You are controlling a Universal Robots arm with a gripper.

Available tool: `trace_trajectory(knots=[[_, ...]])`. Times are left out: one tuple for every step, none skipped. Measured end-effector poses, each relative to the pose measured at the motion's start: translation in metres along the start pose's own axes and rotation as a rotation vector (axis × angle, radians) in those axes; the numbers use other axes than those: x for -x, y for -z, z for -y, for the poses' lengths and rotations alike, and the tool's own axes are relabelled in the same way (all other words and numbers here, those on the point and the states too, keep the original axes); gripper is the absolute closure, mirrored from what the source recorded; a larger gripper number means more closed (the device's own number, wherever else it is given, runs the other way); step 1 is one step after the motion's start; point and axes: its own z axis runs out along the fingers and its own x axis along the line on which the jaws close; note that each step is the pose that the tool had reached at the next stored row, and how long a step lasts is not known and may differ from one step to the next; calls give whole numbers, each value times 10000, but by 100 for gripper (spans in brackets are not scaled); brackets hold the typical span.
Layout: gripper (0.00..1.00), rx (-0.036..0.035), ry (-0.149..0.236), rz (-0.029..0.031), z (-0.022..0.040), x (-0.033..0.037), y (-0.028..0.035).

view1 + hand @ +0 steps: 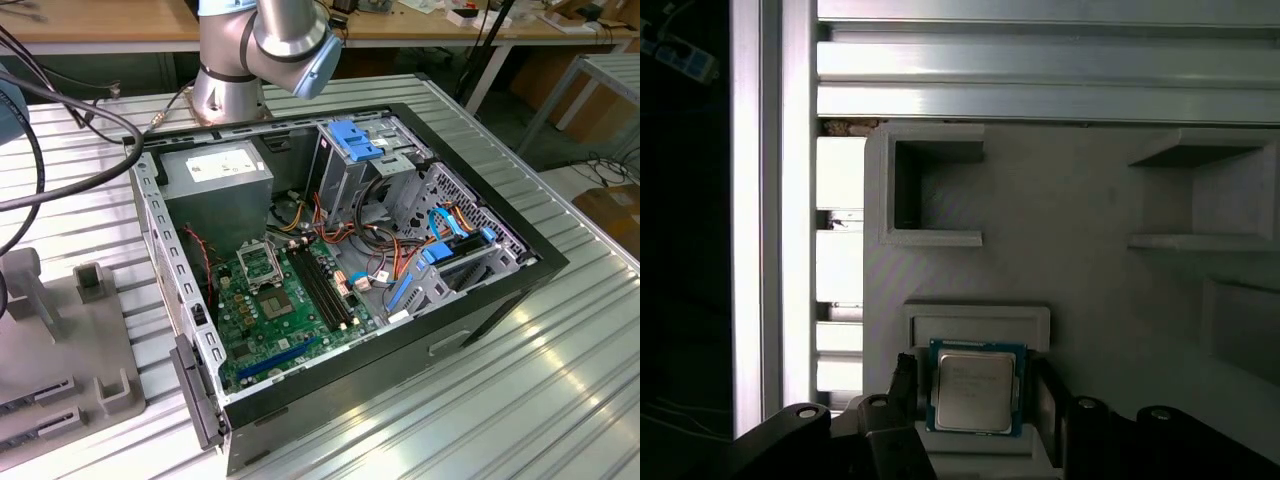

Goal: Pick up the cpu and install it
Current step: 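Pick up the cpu and move it towards the insertion slot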

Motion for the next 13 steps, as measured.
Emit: trace_trajectory(knots=[[43,-1,0,-1,0,0,2],[43,0,0,1,0,0,2],[43,0,0,1,0,0,2],[43,-1,-1,1,0,-1,3],[43,-1,-1,0,0,0,3],[43,-1,-1,0,0,0,4],[43,-1,-2,-1,-1,1,3],[43,-1,-3,0,-1,2,3],[43,-1,-1,0,-1,6,4],[43,-1,-1,0,0,8,4],[43,-1,-1,-1,-1,9,4],[45,-1,-2,-1,0,9,4],[45,-1,-2,-1,0,9,4]])
